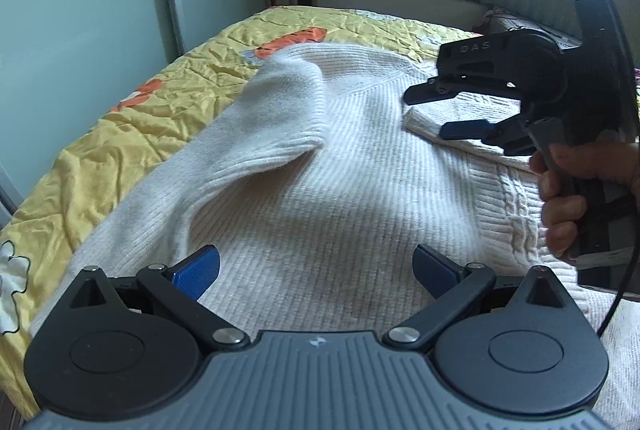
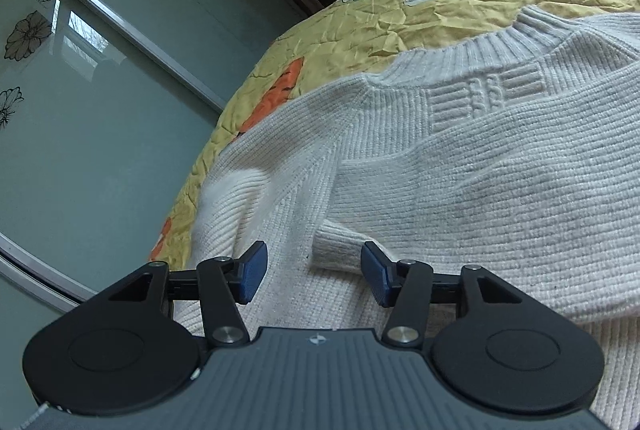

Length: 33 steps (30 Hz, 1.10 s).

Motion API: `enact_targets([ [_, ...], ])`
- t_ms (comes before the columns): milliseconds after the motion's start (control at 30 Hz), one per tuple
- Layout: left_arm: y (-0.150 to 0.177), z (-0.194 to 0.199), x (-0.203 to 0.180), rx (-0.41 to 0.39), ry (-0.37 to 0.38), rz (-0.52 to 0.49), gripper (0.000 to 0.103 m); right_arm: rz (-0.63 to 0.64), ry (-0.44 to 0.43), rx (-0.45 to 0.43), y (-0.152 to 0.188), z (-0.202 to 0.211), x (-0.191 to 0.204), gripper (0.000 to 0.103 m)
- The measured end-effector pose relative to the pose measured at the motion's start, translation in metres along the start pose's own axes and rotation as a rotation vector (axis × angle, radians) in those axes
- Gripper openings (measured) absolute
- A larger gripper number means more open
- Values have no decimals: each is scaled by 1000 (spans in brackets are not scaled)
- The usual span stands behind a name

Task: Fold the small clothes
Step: 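Move the left tool to the other sleeve cuff and close on it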

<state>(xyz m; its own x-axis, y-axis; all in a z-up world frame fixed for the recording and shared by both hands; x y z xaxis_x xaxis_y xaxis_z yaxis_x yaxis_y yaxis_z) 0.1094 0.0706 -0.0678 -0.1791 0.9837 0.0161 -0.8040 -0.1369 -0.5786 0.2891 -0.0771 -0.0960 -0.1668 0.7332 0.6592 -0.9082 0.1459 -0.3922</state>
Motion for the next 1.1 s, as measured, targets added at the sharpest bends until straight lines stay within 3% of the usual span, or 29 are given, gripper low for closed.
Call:
enact_targets([
  [100, 6, 2, 14, 0, -15, 49, 103, 55, 4, -18, 7, 10, 12, 58],
  [367, 21, 8, 59, 29, 78, 261, 103, 308, 53, -35, 43, 24, 52, 58],
  [433, 25, 14, 76, 23, 139, 345, 103, 350, 46, -34, 52, 26, 60, 59],
  [533, 32, 25, 105, -14, 290, 518, 103, 380, 36, -28, 63, 26, 69, 61],
  [667, 41, 23, 134, 3, 435, 710, 103, 375, 5, 1, 77, 22, 72, 61],
  [833, 57, 15, 157, 71, 566, 904, 103, 404, -17, 30, 95, 21, 80, 63],
  [1100, 72, 4, 170, 83, 674, 1069, 103, 383, -33, 46, 104, 22, 77, 66],
])
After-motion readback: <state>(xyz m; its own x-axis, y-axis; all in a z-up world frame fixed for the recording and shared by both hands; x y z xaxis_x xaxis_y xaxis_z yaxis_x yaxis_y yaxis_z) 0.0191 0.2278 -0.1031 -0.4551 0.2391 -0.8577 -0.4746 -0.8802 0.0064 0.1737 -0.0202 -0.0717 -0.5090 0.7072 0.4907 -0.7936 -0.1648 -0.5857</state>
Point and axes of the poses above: each gripper's, at about its wrist camera, not at the fingertips, and z roughly against the way its jaws point, x to its left, y to its underside, the point moved 6 cm from there along -z, roughly the way its jaws point, and after that the axes turned 9 degrees about x, right-handed, at the moved point
